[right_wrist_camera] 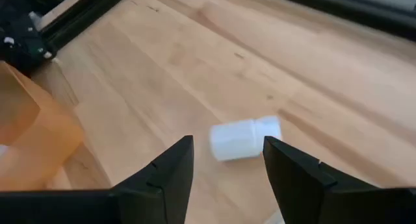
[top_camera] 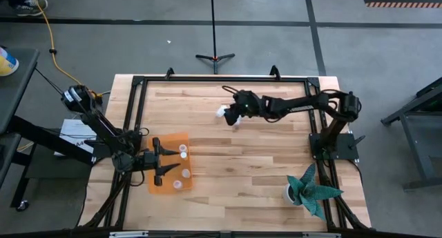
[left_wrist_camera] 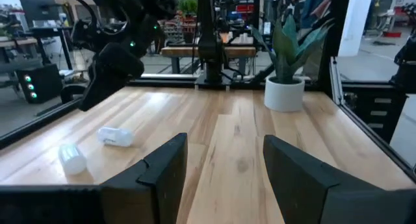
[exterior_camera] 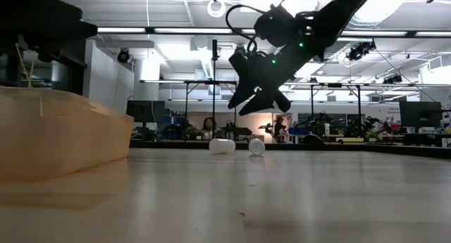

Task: Pick and place pill bottles into a basket
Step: Put the transparent pill bottle into the orange bin

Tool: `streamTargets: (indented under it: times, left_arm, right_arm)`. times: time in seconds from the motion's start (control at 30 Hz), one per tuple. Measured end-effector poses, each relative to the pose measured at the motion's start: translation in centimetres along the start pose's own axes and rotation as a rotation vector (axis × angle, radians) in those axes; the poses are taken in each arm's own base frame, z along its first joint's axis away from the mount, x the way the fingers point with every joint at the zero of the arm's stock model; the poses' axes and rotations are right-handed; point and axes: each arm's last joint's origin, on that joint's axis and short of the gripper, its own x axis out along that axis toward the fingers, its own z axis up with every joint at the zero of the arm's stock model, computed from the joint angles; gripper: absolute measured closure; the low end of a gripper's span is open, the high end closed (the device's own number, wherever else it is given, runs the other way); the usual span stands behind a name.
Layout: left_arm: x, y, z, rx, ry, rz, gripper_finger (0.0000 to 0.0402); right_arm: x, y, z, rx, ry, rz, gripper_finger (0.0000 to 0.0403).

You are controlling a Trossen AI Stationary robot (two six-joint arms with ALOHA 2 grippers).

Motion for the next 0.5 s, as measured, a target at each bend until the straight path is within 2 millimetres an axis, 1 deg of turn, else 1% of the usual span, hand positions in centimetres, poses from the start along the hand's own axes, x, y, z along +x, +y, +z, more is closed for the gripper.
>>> streamTargets:
  times: [0.13,0.3,0.43,0.5]
  left_arm:
    - [0.0,0.0,-0.2,0.032,0.011,0.002,0.0165]
    - [0.0,0.0,-0.3,0.047,0.019,0.000,0.0165]
    - [0.0,0.0,-0.4,0.059,0.026,-0.001,0.0165]
    - [0.0,0.0,-0.5,0.067,0.031,-0.001,0.0165]
  right_arm:
    - [-0.3,0.4,-0.7,0.061,0.015,-0.065,0.0243]
    - [-0.7,1.1,-2.3,0.123,0.083,-0.127,0.0265]
    - [-1.2,2.1,-3.4,0.092,0.012,-0.252,0.0278]
    - [-1.4,2.4,-3.6,0.080,-0.022,-0.283,0.0282]
